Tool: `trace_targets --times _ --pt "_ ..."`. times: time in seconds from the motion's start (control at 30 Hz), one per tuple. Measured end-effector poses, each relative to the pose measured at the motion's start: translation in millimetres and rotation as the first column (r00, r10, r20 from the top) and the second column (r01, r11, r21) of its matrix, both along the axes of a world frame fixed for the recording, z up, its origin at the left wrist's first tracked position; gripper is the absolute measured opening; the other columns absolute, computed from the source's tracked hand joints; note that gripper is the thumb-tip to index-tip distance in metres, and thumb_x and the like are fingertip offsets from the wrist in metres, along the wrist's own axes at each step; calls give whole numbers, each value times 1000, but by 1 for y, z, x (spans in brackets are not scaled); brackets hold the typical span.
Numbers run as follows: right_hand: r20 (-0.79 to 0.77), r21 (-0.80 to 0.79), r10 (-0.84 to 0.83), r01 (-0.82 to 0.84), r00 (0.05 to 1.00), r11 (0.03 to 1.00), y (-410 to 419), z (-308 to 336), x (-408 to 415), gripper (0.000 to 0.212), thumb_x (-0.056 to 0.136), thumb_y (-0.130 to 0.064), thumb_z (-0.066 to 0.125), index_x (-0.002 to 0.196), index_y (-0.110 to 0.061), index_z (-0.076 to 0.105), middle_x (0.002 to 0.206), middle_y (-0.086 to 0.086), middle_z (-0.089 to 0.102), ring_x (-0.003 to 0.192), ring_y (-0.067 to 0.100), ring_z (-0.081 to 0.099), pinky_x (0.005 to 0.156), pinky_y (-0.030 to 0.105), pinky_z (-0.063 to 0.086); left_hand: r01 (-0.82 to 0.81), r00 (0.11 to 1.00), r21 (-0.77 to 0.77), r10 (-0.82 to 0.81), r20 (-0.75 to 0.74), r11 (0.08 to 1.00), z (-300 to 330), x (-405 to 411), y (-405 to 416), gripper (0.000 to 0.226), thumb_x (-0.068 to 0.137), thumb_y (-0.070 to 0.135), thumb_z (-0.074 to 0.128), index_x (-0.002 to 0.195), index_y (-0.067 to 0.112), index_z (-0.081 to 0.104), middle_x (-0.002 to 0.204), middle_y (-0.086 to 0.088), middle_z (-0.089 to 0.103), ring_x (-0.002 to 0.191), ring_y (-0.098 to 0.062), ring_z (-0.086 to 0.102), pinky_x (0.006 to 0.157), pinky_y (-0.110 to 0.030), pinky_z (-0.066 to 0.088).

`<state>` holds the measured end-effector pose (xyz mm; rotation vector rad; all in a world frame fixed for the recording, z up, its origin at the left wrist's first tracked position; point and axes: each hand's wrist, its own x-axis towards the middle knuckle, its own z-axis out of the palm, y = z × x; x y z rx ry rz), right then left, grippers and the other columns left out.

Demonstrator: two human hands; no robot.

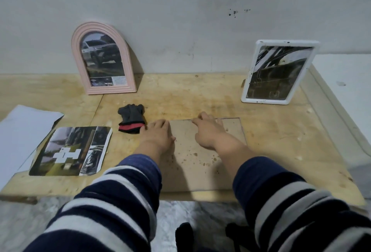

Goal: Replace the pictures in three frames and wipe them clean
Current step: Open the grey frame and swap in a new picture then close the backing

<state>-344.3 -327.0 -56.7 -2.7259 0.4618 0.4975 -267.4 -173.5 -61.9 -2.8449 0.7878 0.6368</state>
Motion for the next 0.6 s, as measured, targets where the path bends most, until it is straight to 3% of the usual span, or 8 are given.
trace_targets --times 0.13,0.27,0.6 --pt "-155 -104 64 -80 986 991 17 -1 12 72 91 -41 50 153 -33 13 157 4 12 143 33 12 111 63 14 3 999 54 -1 -43 999 2 3 1 76 95 56 40 155 23 6 161 7 6 147 -23 10 116 -54 16" --pt "-272 -85 27 -52 962 995 24 2 21 76 89 -42 45 152 -42 2 161 2 -4 145 36 -2 107 71 7 43 998 89 -39 -47 995 9 6 2 78 94 59 41 155 24 7 161 7 10 147 -22 12 116 -55 12" --pt "-340 -186 50 -119 939 975 30 6 23 76 90 -61 44 150 -47 -1 161 5 -6 146 37 -2 102 78 -5 47 994 73 -39 -101 996 9 5 5 82 93 58 43 155 22 3 162 8 0 149 -21 -4 115 -63 0"
